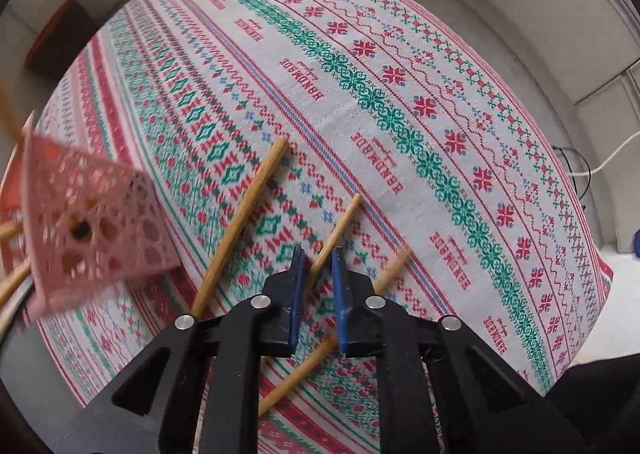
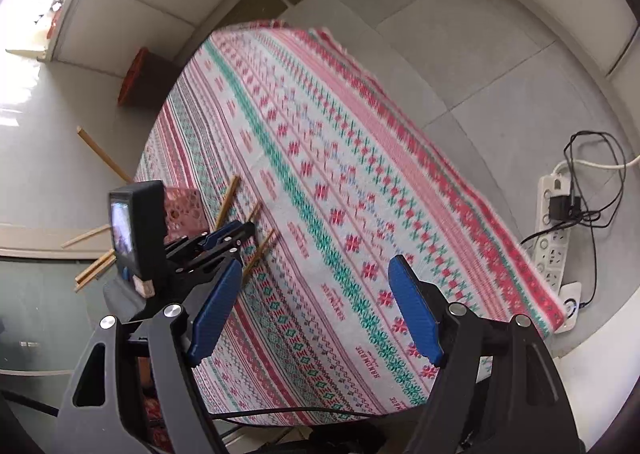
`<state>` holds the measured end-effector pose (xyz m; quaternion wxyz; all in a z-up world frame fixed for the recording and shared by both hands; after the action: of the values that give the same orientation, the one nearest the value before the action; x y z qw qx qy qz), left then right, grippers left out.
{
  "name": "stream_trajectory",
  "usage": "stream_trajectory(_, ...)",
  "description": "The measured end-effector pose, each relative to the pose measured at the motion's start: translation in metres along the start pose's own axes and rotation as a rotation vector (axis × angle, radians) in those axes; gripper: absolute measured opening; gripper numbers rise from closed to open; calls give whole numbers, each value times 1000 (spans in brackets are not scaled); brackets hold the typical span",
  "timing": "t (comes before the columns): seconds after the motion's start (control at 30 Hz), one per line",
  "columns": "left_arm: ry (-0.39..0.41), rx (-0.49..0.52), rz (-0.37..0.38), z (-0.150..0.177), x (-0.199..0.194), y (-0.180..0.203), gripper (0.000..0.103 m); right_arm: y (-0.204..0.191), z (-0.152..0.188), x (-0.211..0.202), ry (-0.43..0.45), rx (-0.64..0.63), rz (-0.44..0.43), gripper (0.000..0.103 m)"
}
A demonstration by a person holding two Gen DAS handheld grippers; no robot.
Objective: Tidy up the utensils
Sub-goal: 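Lower both tools to the pile and grasp one chopstick each, then lift both chopsticks upright and carry them toward the pink basket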
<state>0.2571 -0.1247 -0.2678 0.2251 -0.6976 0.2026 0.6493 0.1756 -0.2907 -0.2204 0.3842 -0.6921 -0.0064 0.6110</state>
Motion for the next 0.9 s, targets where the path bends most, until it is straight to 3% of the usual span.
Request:
stream_trajectory(0.2, 133, -83, 18, 44, -37, -7, 6, -10, 9, 43, -76, 1, 29, 74)
stream_trajectory(0.43, 300, -138, 18, 122, -114, -4, 6, -53, 12, 89, -40, -95, 134, 74)
stream_trajectory(0.57, 383, -213, 29, 159, -138, -11, 6, -67, 13, 126, -80, -101, 197, 77)
stream_trajectory(0.6, 410, -234, 33, 172, -144, -15, 6, -76, 15, 128, -29, -126, 222, 82)
stream_trajectory(0.67, 457, -263, 51, 187, -157, -24, 6, -88, 17, 137, 4, -161, 284, 80)
stream_trajectory(0.73, 497, -282, 53, 197, -170, -34, 6, -95, 20, 138, 50, -188, 357, 64)
stream_trajectory(0.77, 510, -291, 54, 200, -173, -37, 6, -98, 20, 137, 66, -212, 379, 36)
stream_trajectory(0.8, 514, -298, 64, 202, -174, -41, 6, -96, 19, 138, 41, -214, 335, 12)
stream_trajectory(0.9, 472, -302, 114, 199, -166, -44, 6, -79, 16, 130, -9, -156, 243, 6)
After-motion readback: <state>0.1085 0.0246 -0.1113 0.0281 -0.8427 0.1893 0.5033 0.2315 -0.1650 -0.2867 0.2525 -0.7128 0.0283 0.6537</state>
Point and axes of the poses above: each gripper's, at about its wrist camera, not at the fingertips, and x roughly the way its jaws point, y to its right, z to its underside, the point moved 2 cm from there along x, roughly the way its jaws point, and after that the axes turned 7 degrees about -y, right-handed, at the moved point
